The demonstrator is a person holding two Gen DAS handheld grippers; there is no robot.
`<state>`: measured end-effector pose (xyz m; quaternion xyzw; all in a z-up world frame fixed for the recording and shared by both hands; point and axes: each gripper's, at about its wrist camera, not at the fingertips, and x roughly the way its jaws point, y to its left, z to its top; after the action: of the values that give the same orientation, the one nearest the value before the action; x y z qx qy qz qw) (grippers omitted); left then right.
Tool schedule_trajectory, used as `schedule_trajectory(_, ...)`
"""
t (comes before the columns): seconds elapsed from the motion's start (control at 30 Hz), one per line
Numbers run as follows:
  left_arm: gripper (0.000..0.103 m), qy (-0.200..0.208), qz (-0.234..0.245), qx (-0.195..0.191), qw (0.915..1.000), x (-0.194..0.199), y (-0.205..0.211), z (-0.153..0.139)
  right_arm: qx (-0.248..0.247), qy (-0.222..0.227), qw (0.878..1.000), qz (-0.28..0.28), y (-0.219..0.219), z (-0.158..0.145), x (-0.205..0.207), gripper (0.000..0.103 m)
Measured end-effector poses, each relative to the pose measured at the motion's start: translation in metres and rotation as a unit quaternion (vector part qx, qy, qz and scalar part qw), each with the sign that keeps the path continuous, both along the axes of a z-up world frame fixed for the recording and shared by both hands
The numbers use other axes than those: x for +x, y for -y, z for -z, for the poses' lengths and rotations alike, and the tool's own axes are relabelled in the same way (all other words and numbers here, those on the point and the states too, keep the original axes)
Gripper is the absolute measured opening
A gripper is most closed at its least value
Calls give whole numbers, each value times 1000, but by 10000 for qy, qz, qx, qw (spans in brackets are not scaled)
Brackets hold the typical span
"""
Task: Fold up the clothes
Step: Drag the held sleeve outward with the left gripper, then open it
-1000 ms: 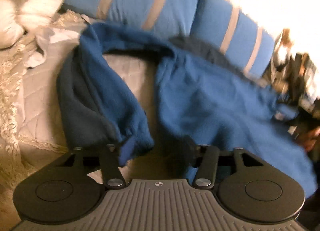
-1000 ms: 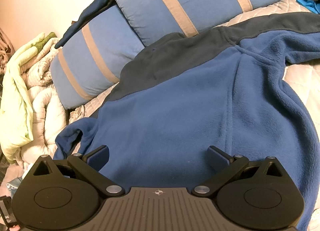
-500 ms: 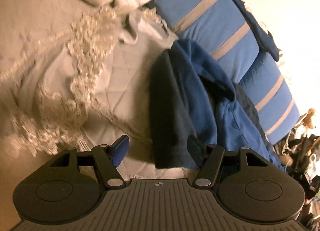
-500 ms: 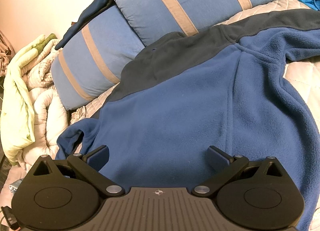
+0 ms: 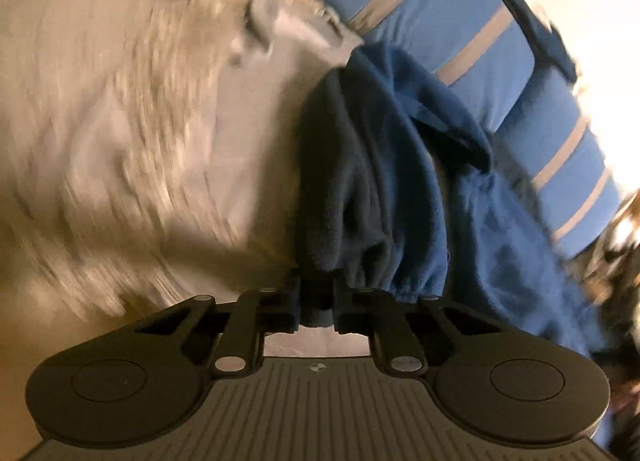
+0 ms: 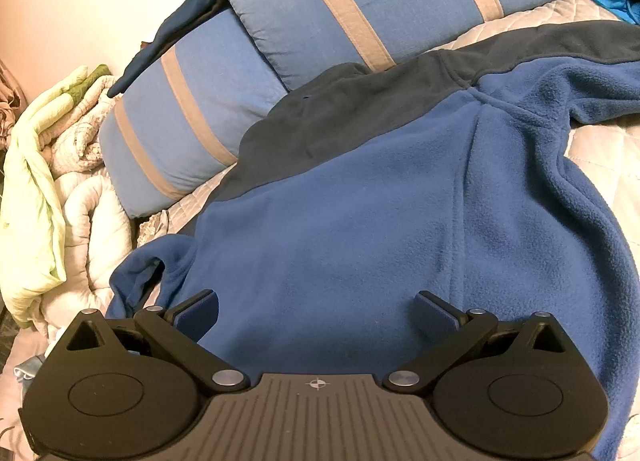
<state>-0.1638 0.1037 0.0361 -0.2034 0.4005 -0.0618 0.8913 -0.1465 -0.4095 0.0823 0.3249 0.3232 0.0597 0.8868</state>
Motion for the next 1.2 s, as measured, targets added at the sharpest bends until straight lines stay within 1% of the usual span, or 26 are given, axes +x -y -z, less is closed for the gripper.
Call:
schedule_trajectory(0.03,13,50,42,314,9995,1,1,-10,0,-1,10000,-1,0,0,0,103)
schedule_trajectory(0.07,13,140,66,751,9971,2,0,-23,0,-2,10000,-2,0,0,0,103)
schedule_trajectory(0.1,13,223,84,1163,9929,4,0,-35,0,-4,10000,-3,0,0,0,103)
schedule_trajectory(0.17,13,337,58,1799,9831,8,-3,-54,0,-6,10000,-6,0,0,0,103)
schedule_trajectory(0.23,13,398,16,2268,9731,15,-12,-72,1,-8,10000,-8,0,1,0,103)
schedule_trajectory(0.3,13,400,-5,2647,9635,22,-22,-85,2,-9,10000,-12,0,1,0,103)
schedule_trajectory(0.4,13,352,-81,3135,9489,39,-32,-100,1,-6,10000,-11,1,1,0,103)
schedule_trajectory(0.5,13,334,-161,3592,9325,54,-37,-114,1,-8,10000,-8,1,1,-1,103)
schedule_trajectory(0.67,12,333,-257,4132,9097,72,-41,-129,7,-16,10000,9,1,1,1,103)
schedule_trajectory(0.83,12,326,-352,4646,8842,91,-44,-144,-20,-41,10000,3,0,1,2,103)
schedule_trajectory(0.97,12,158,-397,4813,8755,106,-55,-144,-20,-47,10000,8,0,0,2,103)
schedule_trajectory(1.0,12,101,-391,4883,8717,111,-56,-143,-22,-50,10000,6,0,0,2,103)
schedule_trajectory(1.03,12,59,-413,4983,8660,116,-59,-141,-24,-55,10000,3,0,0,2,103)
schedule_trajectory(1.1,12,-78,-563,5000,8642,128,-67,-133,-30,-71,10000,-6,0,0,3,103)
schedule_trajectory(1.13,18,-143,-646,4996,8637,134,-71,-129,-33,-81,10000,-14,0,1,3,103)
schedule_trajectory(1.17,22,-195,-759,4942,8658,138,-75,-124,-37,-91,9999,-21,0,1,4,103)
schedule_trajectory(1.2,36,-247,-873,4888,8677,142,-80,-120,-41,-101,9999,-28,0,1,4,103)
